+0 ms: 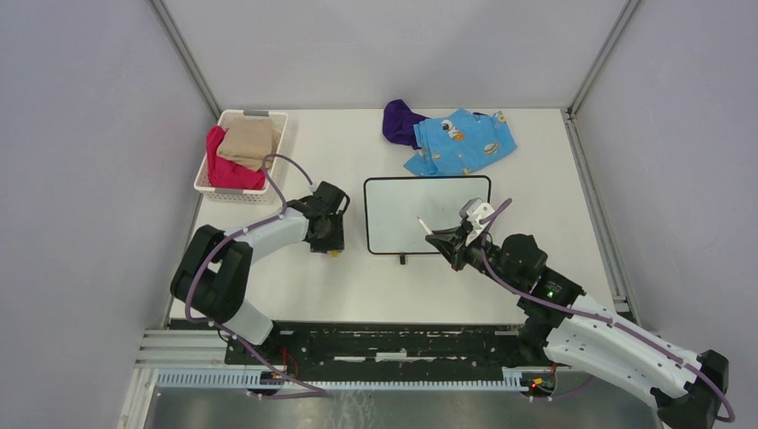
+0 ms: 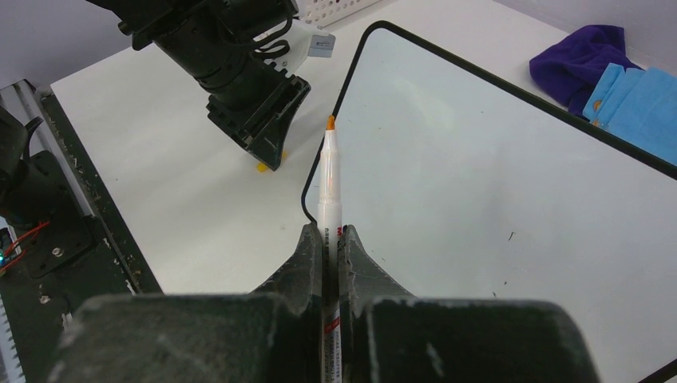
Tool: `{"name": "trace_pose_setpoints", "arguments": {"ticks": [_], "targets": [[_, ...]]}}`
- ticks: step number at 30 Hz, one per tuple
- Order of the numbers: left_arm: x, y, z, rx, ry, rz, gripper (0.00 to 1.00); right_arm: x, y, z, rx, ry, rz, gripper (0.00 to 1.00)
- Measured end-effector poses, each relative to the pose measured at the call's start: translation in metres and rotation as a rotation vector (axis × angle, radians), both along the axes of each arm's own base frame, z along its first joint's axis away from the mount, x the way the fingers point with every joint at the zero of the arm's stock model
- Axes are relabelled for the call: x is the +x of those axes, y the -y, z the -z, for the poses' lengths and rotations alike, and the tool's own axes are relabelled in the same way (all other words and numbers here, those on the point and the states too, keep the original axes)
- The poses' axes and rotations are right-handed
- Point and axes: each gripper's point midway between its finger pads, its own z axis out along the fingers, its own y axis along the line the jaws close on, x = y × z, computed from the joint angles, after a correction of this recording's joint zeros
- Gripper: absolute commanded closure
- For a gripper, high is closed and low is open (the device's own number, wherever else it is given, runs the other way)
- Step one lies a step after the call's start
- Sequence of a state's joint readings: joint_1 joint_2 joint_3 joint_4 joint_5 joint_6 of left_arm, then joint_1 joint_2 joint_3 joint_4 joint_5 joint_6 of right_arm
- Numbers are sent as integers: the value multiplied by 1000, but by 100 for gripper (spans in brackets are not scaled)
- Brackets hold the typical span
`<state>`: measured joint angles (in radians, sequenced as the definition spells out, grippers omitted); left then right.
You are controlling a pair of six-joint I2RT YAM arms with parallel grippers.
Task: Write a sentence on the whiteboard
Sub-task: Place the pen cap at the center of the board, then adjust the whiteboard marker.
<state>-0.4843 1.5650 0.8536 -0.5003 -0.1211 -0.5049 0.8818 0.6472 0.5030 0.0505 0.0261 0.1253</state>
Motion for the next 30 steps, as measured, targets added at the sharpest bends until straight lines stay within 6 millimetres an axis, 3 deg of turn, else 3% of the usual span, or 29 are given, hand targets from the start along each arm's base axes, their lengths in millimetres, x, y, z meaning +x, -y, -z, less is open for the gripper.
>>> {"name": "trace_pose_setpoints", "arguments": {"ticks": [7, 12, 15, 20, 24, 27, 30], "targets": [[2, -1, -10, -6, 35, -5, 37, 0, 0, -4, 4, 3, 0, 100], [15, -1, -48, -40, 162, -20, 24, 0, -1, -14, 16, 13, -3, 100], [28, 2, -91, -86, 282, -32, 16, 1, -2, -22, 24, 19, -5, 100], [42, 14, -204, -269, 610, -1, 10, 1, -3, -31, 36, 29, -9, 100], [33, 39, -290, -502, 858, 121, 6, -2, -7, -32, 63, 39, -33, 100], [17, 70, -323, -686, 952, 297, 5, -6, -12, -30, 98, 42, -61, 100], [3, 98, -335, -819, 974, 455, 5, -9, -17, -28, 142, 44, -87, 100]]}}
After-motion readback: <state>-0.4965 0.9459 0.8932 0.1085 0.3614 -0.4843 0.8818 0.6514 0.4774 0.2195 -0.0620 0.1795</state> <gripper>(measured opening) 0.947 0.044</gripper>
